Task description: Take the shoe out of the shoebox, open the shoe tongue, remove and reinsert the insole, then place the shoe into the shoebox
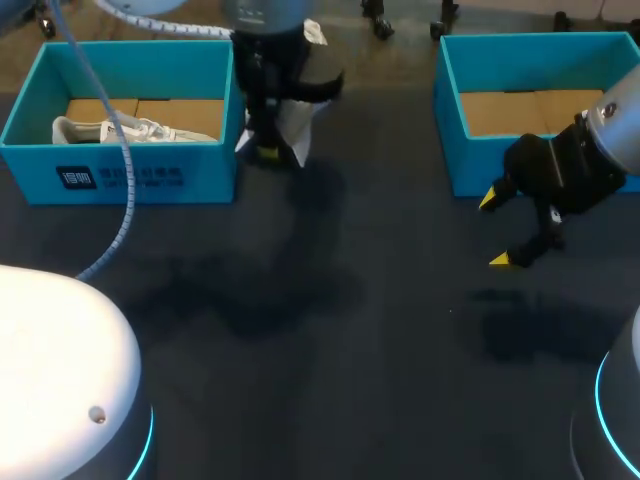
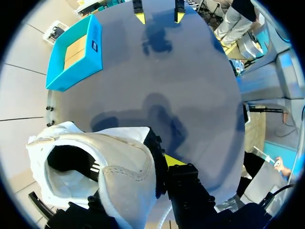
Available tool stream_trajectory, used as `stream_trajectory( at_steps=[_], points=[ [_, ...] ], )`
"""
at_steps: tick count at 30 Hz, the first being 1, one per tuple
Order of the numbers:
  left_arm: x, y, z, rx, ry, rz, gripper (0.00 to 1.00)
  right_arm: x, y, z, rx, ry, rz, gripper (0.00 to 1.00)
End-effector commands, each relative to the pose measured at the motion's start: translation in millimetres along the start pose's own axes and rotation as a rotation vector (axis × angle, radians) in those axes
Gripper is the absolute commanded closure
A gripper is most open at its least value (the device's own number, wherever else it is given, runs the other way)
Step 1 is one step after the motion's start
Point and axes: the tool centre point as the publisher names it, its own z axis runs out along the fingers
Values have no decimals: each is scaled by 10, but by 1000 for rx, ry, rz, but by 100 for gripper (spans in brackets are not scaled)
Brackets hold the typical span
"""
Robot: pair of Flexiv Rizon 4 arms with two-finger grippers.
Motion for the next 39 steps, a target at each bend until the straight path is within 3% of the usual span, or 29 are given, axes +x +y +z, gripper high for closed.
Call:
stream_trajectory(
  at_steps=[1,14,16,23,32,39],
  points=[
    [-8,303,-81,35,-7,12,100,9,0,4,2,-2,0,0],
    [-195,1046,-100,74,-13,-42,100,9,0,4,2,-2,0,0],
    [-262,1275,-83,91,8,-55,100,9,0,4,2,-2,0,0],
    [-362,1780,-9,83,-1,-44,100,9,0,4,2,-2,0,0],
    [-671,2438,69,116,-3,-141,100,9,0,4,2,-2,0,0],
    [-934,2831,191,113,10,-227,100,9,0,4,2,-2,0,0]
  ],
)
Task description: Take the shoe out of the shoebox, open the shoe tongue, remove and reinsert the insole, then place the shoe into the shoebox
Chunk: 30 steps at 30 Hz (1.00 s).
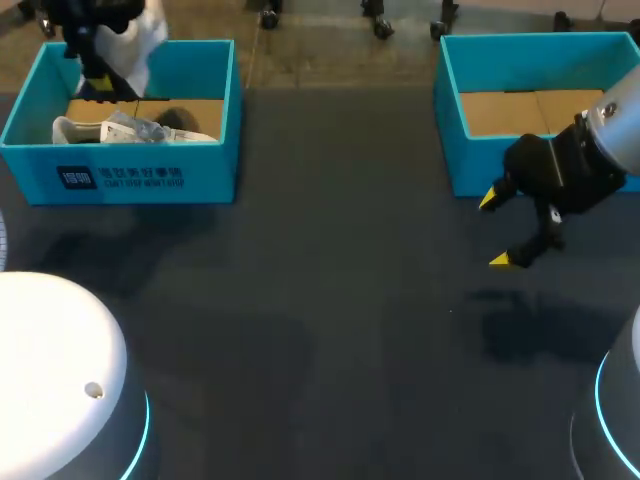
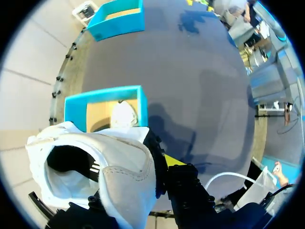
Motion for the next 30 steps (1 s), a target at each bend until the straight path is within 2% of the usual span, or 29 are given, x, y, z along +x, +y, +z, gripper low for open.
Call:
stream_trajectory(
  at_steps=[1,10,15,17,22,30],
  points=[
    [-278,207,54,61,23,-4,100,9,0,4,2,-2,0,0],
    [-807,646,178,53,64,-91,100,9,0,4,2,-2,0,0],
    [-1076,865,230,29,68,-44,100,9,0,4,2,-2,0,0],
    [-1142,938,261,25,13,-2,100,9,0,4,2,-2,0,0],
    [-1254,1035,277,16,-33,64,100,9,0,4,2,-2,0,0],
    [-1473,1157,307,-34,-32,205,100,9,0,4,2,-2,0,0]
  ],
)
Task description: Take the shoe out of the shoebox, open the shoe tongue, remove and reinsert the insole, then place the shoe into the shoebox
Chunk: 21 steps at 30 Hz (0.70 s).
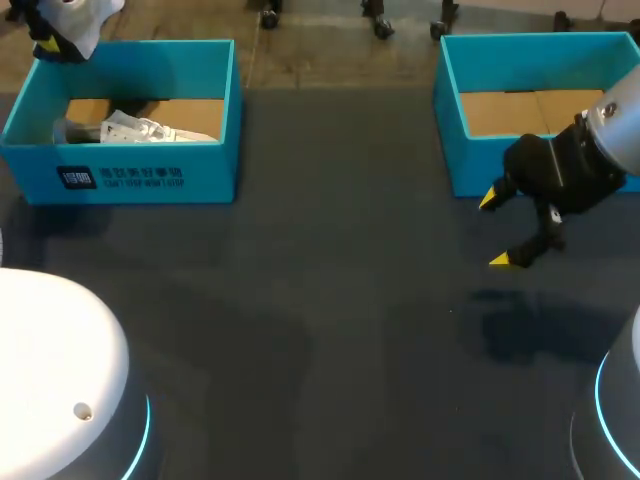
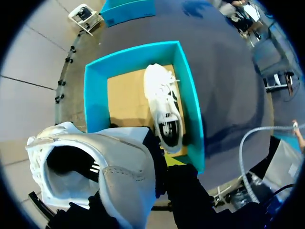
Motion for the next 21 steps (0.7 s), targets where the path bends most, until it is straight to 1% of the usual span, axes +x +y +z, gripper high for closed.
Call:
stream_trajectory(
  at_steps=[1,8,21],
  points=[
    [-145,93,0,-11,2,25,100,9,0,4,2,-2,0,0],
    [-251,264,-111,-10,-26,25,100,9,0,4,2,-2,0,0],
    [-251,264,-111,-10,-26,25,100,9,0,4,2,-2,0,0]
  ],
)
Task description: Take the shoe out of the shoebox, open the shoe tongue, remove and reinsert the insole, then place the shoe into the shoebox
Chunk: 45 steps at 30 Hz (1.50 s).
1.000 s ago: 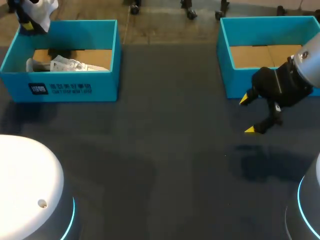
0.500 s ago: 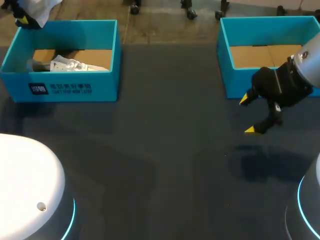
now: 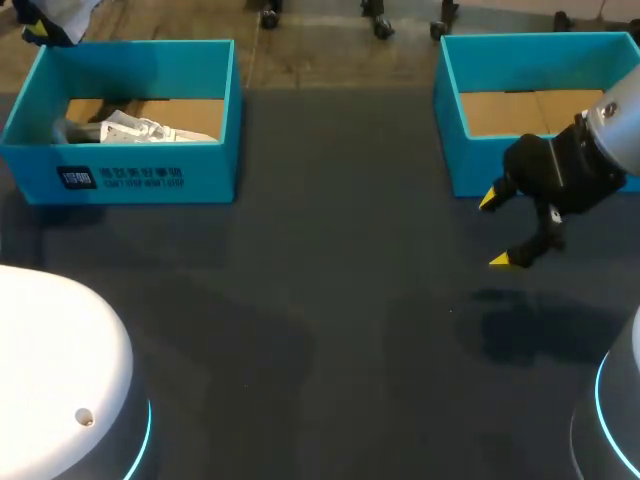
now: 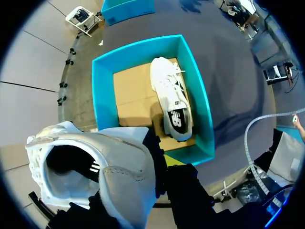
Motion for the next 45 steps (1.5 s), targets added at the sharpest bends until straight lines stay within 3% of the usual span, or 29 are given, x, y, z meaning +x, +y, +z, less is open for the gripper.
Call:
stream_trajectory(
  at_steps=[1,4,11,17,26,28,32,35,45],
  points=[
    [1,5,-16,0,-1,2,100,9,0,4,2,-2,0,0],
    [1,5,-16,0,-1,2,100,9,0,4,2,-2,0,0],
    [28,212,-22,-98,-59,443,100,9,0,4,2,-2,0,0],
    [61,385,-12,-53,-113,774,100,9,0,4,2,-2,0,0],
    [-43,488,61,-87,-2,1197,100,9,0,4,2,-2,0,0],
    [-75,483,69,-104,4,1233,100,9,0,4,2,-2,0,0],
    [-157,482,2,-47,47,1291,100,9,0,4,2,-2,0,0],
    [-198,466,-61,-61,43,1229,100,9,0,4,2,-2,0,0],
    [-198,466,-61,-61,43,1229,100,9,0,4,2,-2,0,0]
  ],
)
